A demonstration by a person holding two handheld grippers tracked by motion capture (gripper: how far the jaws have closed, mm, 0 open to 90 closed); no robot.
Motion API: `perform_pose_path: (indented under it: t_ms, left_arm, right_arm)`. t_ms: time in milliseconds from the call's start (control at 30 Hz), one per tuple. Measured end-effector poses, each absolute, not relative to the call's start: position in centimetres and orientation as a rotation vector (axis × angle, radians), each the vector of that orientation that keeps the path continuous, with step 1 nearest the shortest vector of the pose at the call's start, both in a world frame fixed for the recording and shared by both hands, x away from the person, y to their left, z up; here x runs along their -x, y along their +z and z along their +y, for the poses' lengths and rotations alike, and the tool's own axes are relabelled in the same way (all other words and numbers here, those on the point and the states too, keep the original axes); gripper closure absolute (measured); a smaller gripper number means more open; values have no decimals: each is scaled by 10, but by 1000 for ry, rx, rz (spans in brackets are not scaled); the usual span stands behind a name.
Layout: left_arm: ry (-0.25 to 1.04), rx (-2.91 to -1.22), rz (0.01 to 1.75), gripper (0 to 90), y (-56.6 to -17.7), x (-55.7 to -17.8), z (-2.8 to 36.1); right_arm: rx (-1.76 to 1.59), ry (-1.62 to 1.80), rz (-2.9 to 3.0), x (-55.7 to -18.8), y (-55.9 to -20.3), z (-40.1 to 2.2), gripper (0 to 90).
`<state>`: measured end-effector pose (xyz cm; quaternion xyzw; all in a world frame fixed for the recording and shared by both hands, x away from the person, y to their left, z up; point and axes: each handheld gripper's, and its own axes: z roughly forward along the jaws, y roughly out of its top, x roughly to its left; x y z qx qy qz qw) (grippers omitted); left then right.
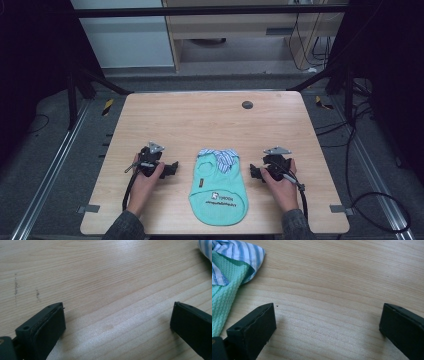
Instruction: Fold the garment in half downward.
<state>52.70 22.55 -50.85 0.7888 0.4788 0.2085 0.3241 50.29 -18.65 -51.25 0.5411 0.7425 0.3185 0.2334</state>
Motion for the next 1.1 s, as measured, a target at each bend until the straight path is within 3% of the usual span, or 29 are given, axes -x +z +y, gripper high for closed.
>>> perform_pose_path:
  t_ms: [300, 400, 467, 533, 567, 667, 800, 933, 1033, 1100]
  left_arm:
    - [547, -2086, 1229, 4, -508, -526, 225]
    - [548, -2100, 1208, 34, -506, -524, 224]
    - [564, -2126, 1163, 50, -501, -521, 220]
    - [548, -2130, 1137, 56, -496, -520, 218]
    - [546, -2133, 1123, 55, -493, -519, 216]
    - [532, -2134, 1062, 48, -480, -522, 209]
    - [481, -2162, 1014, 78, -463, -540, 198]
    - [405, -2115, 1018, 221, -450, -565, 185]
    - [356, -2128, 1023, 252, -450, -580, 172]
    - [340, -2163, 1010, 336, -453, -587, 162]
  right_arm:
    - [-1484, 879, 2043, -502, -512, -187, 16]
    - [-1474, 890, 2040, -501, -512, -187, 58]
    - [-1472, 901, 2035, -499, -509, -188, 198]
    - [-1461, 908, 2039, -498, -508, -188, 206]
    - [-1438, 914, 2056, -498, -503, -186, 281]
    - [-1408, 945, 2088, -499, -496, -184, 327]
    - [-1326, 939, 2162, -511, -481, -176, 454]
    - [-1238, 988, 2250, -534, -468, -157, 634]
    - [-1212, 1012, 2284, -545, -466, -149, 688]
    - [-1197, 1035, 2299, -554, -465, -140, 742]
